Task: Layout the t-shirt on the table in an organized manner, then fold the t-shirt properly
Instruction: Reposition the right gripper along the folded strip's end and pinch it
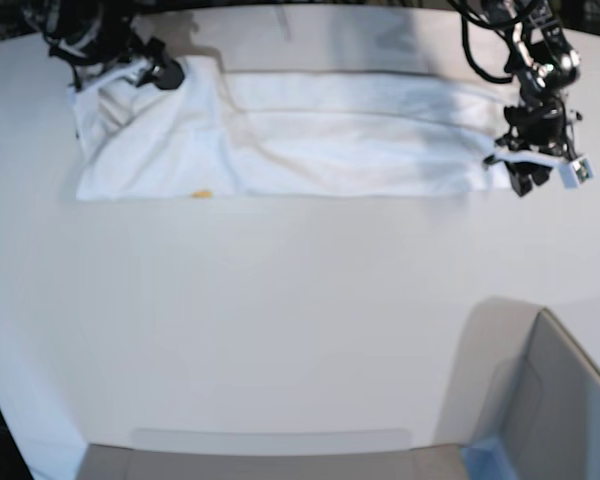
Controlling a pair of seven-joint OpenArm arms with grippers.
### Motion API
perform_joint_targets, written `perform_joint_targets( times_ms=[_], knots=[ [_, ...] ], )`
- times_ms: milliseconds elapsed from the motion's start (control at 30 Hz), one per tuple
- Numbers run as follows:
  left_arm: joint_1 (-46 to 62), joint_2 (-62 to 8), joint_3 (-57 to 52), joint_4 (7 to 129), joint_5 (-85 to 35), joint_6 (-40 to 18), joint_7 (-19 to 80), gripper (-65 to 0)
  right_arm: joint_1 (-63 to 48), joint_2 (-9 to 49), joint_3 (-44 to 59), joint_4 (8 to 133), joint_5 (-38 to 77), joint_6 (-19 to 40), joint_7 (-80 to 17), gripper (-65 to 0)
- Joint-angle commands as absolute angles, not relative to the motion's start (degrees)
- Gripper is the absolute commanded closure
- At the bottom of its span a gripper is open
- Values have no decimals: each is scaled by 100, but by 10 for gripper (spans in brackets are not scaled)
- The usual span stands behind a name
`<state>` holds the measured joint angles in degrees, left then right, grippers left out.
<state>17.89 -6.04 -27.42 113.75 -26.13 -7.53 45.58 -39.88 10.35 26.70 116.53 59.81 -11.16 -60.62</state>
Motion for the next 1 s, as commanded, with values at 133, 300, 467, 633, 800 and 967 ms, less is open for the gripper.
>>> perform_joint_targets(
  times_ms=[133, 300, 467, 633, 800, 967],
  knots=[
    [1763, -655, -2747, 11451, -2615, -769, 4426, -219, -4048, 1253, 2009, 11749, 6105, -1077, -6097, -276],
    [1763, -655, -2747, 11451, -2615, -760, 4426, -219, -4022, 1455, 1156, 11749, 6105, -1077, -6097, -276],
    [1771, -655, -2756, 11451, -2615, -760, 4426, -219, -3881, 1464, 998, 11793, 6097, -1068, -6079, -275],
    [1771, -646, -2756, 11451, -2615, -760, 4426, -219, -3468, 1481, 1613, 11820, 6097, -1068, -6053, -275],
    [1763, -646, -2747, 11451, -2615, -760, 4426, -219, -3055, 1490, 2519, 11820, 6097, -1068, -6053, -275],
    [1763, -646, -2747, 11442, -2615, -760, 4426, -219, -2941, 1464, 3284, 11820, 6062, -1103, -6062, -275]
  ],
)
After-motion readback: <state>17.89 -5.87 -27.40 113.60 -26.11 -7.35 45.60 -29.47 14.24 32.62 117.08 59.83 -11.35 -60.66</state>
